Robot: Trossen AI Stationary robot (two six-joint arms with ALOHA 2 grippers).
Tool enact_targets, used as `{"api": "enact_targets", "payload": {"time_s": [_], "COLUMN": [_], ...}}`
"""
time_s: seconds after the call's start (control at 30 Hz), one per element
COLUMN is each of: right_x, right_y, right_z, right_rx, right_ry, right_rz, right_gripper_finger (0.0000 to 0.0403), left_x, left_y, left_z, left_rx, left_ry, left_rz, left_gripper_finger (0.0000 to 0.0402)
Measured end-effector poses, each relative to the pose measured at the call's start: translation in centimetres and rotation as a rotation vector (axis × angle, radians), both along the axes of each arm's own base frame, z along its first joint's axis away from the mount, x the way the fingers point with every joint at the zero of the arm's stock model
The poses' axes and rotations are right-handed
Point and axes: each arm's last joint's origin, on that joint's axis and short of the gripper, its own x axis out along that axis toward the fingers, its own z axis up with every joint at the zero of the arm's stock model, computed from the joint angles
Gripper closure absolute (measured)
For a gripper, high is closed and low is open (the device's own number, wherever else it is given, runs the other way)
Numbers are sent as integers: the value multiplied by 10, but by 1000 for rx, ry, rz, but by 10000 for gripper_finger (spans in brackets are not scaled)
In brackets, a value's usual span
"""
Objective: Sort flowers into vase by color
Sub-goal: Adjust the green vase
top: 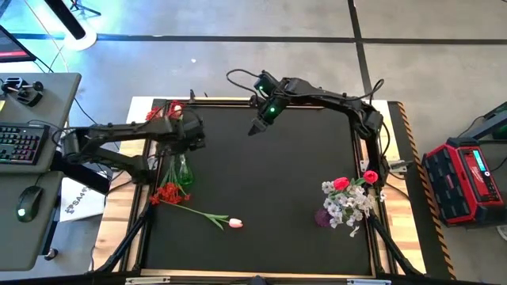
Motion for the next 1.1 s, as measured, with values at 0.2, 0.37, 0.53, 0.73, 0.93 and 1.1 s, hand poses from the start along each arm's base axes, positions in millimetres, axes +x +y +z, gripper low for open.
{"api": "enact_targets", "payload": {"time_s": [0.2, 0.37, 0.53, 0.73, 0.93, 1.1], "right_x": [-4, -6, -9, -14, -18, -19], "right_y": [0, -2, -8, -16, -19, -19], "right_z": [-2, -3, -3, -3, -4, -5], "right_rx": [-14, -27, -35, -39, -36, -34], "right_ry": [18, 18, 13, 14, 27, 35], "right_rz": [32, 45, 39, 26, 25, 30], "right_gripper_finger": [252, 252, 252, 252, 252, 252], "left_x": [-1, -4, -2, 5, 12, 16], "left_y": [22, 30, 35, 45, 50, 51], "left_z": [-12, -22, -33, -49, -66, -68], "left_rx": [-99, -202, -265, -295, -344, -357], "left_ry": [9, 50, 81, 86, 99, 82], "left_rz": [-4, 34, 1, -35, -47, -46], "left_gripper_finger": [173, 145, 142, 157, 198, 247]}}
